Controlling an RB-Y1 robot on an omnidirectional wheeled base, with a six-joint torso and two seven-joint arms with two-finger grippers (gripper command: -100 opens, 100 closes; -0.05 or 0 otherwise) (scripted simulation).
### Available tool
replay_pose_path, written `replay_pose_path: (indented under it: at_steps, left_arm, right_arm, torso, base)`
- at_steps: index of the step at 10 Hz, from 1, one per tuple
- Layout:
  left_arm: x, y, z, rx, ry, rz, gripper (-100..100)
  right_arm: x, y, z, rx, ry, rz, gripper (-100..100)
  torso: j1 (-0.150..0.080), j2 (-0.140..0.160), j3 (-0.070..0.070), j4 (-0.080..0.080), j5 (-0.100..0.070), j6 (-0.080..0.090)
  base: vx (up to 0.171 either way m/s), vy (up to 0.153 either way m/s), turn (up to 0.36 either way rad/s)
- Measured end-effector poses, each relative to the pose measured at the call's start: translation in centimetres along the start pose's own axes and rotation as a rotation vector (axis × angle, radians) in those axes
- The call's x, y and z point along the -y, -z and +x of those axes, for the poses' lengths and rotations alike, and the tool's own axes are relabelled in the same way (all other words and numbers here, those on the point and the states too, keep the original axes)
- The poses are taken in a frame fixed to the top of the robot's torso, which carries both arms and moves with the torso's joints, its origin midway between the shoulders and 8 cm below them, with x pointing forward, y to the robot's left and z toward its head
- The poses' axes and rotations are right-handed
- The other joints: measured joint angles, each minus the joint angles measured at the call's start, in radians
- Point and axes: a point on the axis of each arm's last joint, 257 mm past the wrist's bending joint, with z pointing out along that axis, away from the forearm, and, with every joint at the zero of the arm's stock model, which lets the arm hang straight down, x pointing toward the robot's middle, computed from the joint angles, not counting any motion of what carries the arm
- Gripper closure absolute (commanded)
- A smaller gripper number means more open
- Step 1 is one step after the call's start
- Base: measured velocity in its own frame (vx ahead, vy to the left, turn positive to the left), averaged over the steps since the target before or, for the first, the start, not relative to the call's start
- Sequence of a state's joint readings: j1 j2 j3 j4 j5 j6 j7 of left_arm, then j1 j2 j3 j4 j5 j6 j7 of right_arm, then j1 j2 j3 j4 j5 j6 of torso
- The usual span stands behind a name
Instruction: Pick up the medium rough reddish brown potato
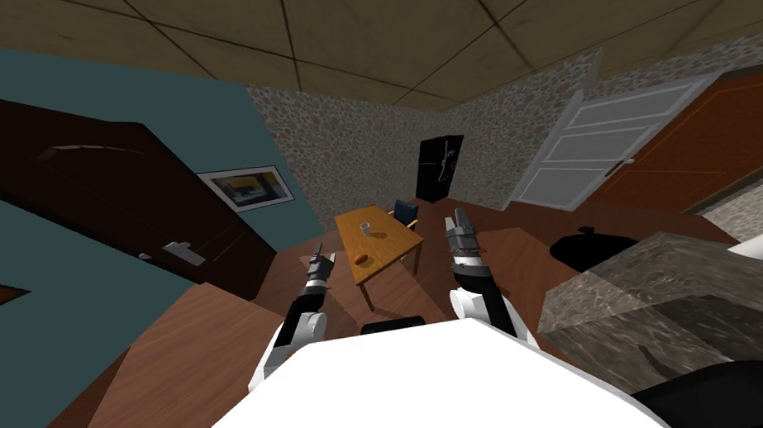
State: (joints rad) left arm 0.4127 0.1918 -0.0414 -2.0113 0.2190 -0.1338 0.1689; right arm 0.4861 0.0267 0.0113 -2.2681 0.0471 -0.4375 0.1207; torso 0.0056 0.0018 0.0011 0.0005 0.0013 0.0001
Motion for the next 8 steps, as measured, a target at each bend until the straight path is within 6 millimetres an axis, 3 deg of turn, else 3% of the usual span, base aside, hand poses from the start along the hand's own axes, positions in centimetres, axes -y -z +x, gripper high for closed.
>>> replay_pose_path:
  at_steps: [4, 8]
  left_arm:
    - [-6.2, -0.3, -2.5, 0.028, 0.045, -0.161, -100]
    - [-11.3, 0.8, -4.8, 0.069, 0.094, -0.317, -100]
  right_arm:
    - [0.0, 0.0, 0.0, 0.0, 0.0, 0.0, 0]
    - [0.0, 0.0, 0.0, 0.0, 0.0, 0.0, 0]
  torso:
    - [0.0, -0.001, -0.001, 0.0, 0.0, 0.0]
    - [-0.001, -0.001, 0.0, 0.0, 0.0, 0.0]
  base:
    - [-0.038, 0.071, -0.103]
    - [-0.035, 0.059, -0.11]
